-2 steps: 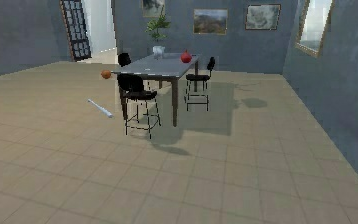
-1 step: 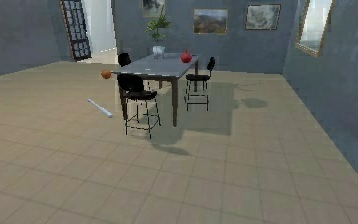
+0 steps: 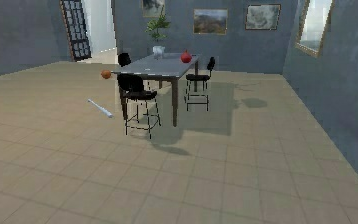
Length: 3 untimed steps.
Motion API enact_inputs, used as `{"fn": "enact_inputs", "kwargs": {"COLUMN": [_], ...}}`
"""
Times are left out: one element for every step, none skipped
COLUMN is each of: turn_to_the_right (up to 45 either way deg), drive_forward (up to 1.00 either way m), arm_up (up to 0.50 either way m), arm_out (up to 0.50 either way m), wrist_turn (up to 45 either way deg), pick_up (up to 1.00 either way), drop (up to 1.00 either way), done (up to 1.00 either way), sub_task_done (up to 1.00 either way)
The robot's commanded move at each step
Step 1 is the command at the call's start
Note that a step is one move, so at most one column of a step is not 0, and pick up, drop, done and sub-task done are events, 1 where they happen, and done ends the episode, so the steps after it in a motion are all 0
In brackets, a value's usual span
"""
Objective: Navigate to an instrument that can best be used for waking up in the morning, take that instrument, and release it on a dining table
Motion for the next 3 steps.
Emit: {"fn": "enact_inputs", "kwargs": {"turn_to_the_right": [0.0,0.0,0.0], "drive_forward": [0.0,0.0,0.0], "arm_up": [0.0,0.0,-0.3], "arm_out": [0.0,0.0,0.0], "wrist_turn": [45.0,39.0,0.0], "pick_up": [0.0,0.0,0.0], "drop": [0.0,0.0,0.0], "done": [0.0,0.0,0.0], "sub_task_done": [0.0,0.0,0.0]}}
